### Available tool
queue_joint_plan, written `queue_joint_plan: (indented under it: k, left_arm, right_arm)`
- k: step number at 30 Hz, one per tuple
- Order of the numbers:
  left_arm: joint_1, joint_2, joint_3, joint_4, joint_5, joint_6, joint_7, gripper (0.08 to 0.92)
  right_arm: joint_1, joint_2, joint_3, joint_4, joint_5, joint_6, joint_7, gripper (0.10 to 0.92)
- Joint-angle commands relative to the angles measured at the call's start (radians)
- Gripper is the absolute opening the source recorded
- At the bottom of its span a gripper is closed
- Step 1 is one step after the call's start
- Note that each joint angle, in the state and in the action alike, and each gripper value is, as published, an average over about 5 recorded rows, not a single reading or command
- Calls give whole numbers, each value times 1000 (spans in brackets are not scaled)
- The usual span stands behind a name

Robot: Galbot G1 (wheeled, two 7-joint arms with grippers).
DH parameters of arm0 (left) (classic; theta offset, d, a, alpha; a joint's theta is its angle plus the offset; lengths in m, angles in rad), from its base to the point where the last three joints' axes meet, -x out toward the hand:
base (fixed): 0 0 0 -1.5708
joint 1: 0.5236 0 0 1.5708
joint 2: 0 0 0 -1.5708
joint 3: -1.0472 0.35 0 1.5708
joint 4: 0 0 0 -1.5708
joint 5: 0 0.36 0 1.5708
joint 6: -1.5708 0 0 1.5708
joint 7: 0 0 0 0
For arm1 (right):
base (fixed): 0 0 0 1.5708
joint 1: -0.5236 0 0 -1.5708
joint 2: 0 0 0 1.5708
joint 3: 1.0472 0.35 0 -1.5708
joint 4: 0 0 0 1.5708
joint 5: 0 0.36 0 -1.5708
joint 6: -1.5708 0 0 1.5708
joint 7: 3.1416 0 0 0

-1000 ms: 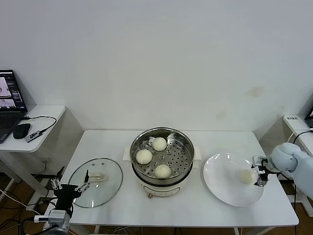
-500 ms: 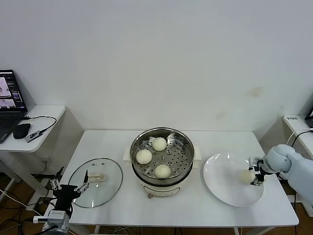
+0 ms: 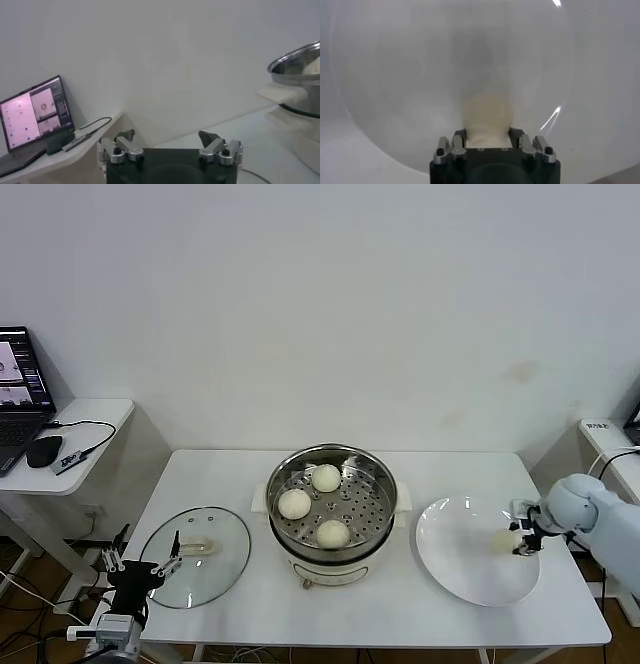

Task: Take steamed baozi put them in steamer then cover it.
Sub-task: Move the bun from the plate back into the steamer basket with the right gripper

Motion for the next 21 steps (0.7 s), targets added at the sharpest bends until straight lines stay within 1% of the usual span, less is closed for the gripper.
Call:
queue_joint_plan:
  k: [1, 7, 11, 16, 21]
  left_arm:
    - [-5, 2, 4, 2, 0, 0, 0, 823]
    - [-12, 4, 13, 2, 0, 0, 0, 823]
    - [-16, 5, 23, 5, 2, 0, 0, 823]
    - [-23, 10, 29, 4, 4, 1, 0, 823]
    - [-30, 14, 29, 15, 3, 0, -1, 823]
  right_arm:
    - [191, -57, -144, 93, 92, -38, -15, 535]
    - [499, -114, -367, 235, 258, -101, -17, 540]
    - [700, -112, -514, 318, 364, -141, -4, 543]
    - [927, -59, -683, 373, 477, -187, 23, 548]
    - [1027, 48, -766, 403, 604, -248, 80, 551]
